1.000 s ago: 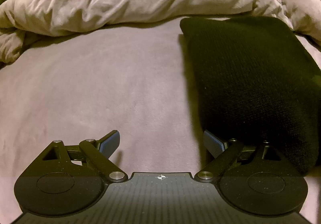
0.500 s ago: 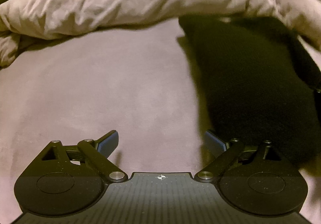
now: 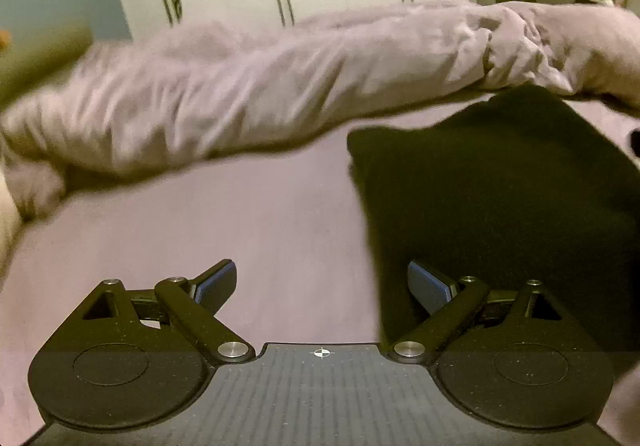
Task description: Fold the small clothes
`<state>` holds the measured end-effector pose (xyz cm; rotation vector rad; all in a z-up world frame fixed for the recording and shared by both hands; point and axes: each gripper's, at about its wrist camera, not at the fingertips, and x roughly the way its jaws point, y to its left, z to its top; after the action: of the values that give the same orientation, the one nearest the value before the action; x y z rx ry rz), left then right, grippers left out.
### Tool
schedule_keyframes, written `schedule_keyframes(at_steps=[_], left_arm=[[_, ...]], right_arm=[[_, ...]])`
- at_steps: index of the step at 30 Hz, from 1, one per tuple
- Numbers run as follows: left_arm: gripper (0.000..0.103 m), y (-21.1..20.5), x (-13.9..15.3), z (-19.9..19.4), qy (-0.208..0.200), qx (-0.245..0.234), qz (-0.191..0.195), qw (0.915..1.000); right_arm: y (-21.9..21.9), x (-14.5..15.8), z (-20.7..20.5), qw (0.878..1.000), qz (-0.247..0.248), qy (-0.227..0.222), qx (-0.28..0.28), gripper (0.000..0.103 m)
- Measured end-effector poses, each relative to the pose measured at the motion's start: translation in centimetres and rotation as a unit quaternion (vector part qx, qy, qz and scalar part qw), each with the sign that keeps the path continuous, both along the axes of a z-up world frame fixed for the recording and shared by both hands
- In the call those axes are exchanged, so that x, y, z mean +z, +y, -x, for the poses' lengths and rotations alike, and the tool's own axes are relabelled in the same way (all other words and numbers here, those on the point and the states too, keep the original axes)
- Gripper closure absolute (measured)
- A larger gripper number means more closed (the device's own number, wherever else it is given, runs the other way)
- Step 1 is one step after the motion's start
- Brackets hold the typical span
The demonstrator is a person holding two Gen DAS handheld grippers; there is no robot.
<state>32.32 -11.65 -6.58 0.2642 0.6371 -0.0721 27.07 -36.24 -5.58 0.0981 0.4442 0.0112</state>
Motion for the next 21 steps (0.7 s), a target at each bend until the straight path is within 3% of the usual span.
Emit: schedule_keyframes(at_steps=[2,4,6,9,12,14,15,17,18,19,21], left_arm=[[0.007,-0.4,-0.7,-0.5,-0.003,-0.001,0.005,1.0000],[0.005,-0.2,-1.4,-1.0,0.009,0.003,0.029,0.9995],[0.004,-0.7,-1.8,-1.1,0.004,-0.003,0.021,0.9998],[0.004,-1.4,-2.3,-1.3,-0.005,-0.002,0.007,1.0000],[0.001,-0.5,-2.8,-1.9,0.011,0.018,0.031,0.9993],[0.001,0.7,-1.7,-1.8,0.029,0.029,0.059,0.9974],[0.002,1.7,-1.1,-1.5,0.037,0.030,0.075,0.9961],[0.002,4.4,-0.3,-1.0,0.060,0.030,0.134,0.9887],[0.002,5.7,-0.4,-1.0,0.075,0.032,0.167,0.9825],[0.002,7.0,-0.7,-1.2,0.094,0.029,0.208,0.9732],[0.002,7.9,-1.8,-2.5,0.138,0.013,0.254,0.9571]], right_arm=[[0.6,-1.5,-1.6,0.998,-0.014,0.035,0.041,0.074],[1.3,-3.9,-3.3,0.995,0.033,0.080,0.042,0.085],[1.3,-5.6,-3.9,0.994,0.059,0.088,0.042,0.087],[1.1,-6.0,-4.7,0.994,0.054,0.094,0.033,0.090],[0.7,-6.2,-5.4,0.993,0.048,0.104,0.029,0.090],[0.3,-5.0,-4.3,0.994,0.014,0.106,0.027,0.088],[-0.5,-4.1,-3.4,0.994,-0.022,0.106,0.032,0.084],[-2.5,-3.0,-1.0,0.991,-0.094,0.093,0.021,0.060],[-3.9,-2.5,0.4,0.989,-0.121,0.081,0.000,0.022],[-5.0,-2.4,1.5,0.988,-0.136,0.072,-0.017,0.006],[-6.6,-2.4,2.2,0.987,-0.143,0.068,-0.021,0.006]])
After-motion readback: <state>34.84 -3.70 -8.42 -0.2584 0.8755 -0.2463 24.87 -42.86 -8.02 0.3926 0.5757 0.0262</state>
